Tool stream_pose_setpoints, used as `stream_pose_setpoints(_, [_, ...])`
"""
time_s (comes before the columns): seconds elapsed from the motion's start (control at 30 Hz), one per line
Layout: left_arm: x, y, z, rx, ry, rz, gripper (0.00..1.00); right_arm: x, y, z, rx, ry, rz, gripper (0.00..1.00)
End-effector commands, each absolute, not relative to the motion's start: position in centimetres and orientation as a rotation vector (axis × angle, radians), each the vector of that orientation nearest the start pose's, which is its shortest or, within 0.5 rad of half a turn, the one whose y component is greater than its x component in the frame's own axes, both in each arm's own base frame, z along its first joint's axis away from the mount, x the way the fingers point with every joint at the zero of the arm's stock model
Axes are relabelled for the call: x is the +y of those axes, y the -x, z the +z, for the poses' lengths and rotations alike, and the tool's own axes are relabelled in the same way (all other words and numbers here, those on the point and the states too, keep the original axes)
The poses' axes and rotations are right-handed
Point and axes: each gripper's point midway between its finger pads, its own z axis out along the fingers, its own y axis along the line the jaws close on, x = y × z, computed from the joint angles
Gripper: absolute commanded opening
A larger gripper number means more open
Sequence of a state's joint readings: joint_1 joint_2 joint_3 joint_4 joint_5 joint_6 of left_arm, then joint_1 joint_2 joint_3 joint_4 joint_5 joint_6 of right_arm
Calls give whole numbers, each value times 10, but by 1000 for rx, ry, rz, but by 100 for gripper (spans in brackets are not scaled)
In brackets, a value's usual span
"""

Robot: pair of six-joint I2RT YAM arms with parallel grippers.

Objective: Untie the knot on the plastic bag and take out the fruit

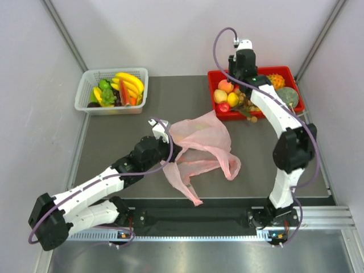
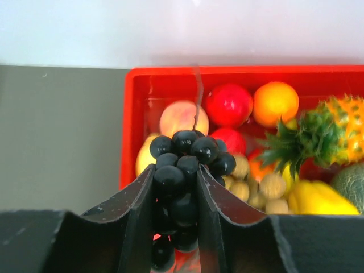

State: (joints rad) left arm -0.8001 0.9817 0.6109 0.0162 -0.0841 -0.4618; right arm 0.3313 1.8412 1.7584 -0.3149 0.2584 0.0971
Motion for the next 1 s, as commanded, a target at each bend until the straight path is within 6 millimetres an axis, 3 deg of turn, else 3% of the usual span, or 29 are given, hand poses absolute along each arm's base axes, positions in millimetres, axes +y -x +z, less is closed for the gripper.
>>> stream_pose_setpoints(0.0, [-252, -233, 180, 1977, -287, -793, 0, 134, -576, 332, 1787, 14, 35, 0])
stream_pose_setpoints(0.03, [-253, -233, 181, 1978, -285, -796, 0, 131, -584, 322, 1810, 14, 13, 0])
stream_pose_setpoints(0.07, [-253, -232, 180, 1979, -288, -799, 0, 127, -592, 297, 1860, 8, -37, 0])
stream_pose_setpoints(0.2, [-251, -231, 175, 1990, -289, -789, 0, 114, -600, 278, 1881, -14, -128, 9])
stream_pose_setpoints(0.33, [-251, -231, 173, 1996, -291, -787, 0, 112, -594, 269, 1908, -6, -126, 37])
stream_pose_setpoints(0.4, [-252, -231, 173, 1997, -295, -788, 0, 111, -588, 271, 1915, -1, -128, 57])
stream_pose_setpoints(0.43, [-252, -231, 174, 1993, -293, -791, 0, 110, -586, 274, 1914, -2, -125, 77])
stream_pose_setpoints(0.5, [-252, -231, 175, 1991, -290, -790, 0, 111, -578, 286, 1904, 16, -110, 97])
stream_pose_setpoints(0.53, [-251, -231, 174, 1992, -291, -786, 0, 111, -573, 290, 1911, 23, -104, 100])
stream_pose_setpoints(0.57, [-250, -232, 175, 1989, -285, -783, 0, 111, -565, 310, 1880, 23, -81, 100])
stream_pose_setpoints(0.63, [-249, -232, 175, 1988, -279, -776, 0, 112, -553, 321, 1866, 28, -50, 100])
stream_pose_setpoints(0.67, [-248, -233, 174, 1988, -277, -769, 0, 112, -538, 348, 1823, 24, -17, 100])
stream_pose_setpoints(0.73, [-247, -233, 175, 1989, -275, -765, 0, 120, -516, 352, 1831, 54, 55, 100])
stream_pose_setpoints(0.77, [-247, -233, 174, 1992, -272, -762, 0, 132, -490, 373, 1805, 103, 136, 100])
stream_pose_setpoints(0.8, [-245, -234, 173, 1993, -265, -754, 0, 140, -474, 359, 1845, 136, 180, 100])
stream_pose_setpoints(0.83, [-245, -235, 173, 1994, -263, -750, 0, 147, -458, 360, 1852, 168, 219, 100])
stream_pose_setpoints(0.87, [-245, -235, 172, 1996, -262, -747, 0, 161, -425, 378, 1819, 218, 294, 99])
stream_pose_setpoints(0.9, [-244, -236, 173, 1993, -256, -742, 0, 171, -406, 352, 1870, 254, 326, 98])
stream_pose_setpoints(0.93, [-245, -236, 172, 1998, -255, -743, 0, 180, -388, 349, 1867, 290, 353, 96])
stream_pose_setpoints(0.97, [-246, -237, 174, 1990, -252, -752, 0, 198, -353, 362, 1820, 345, 409, 94])
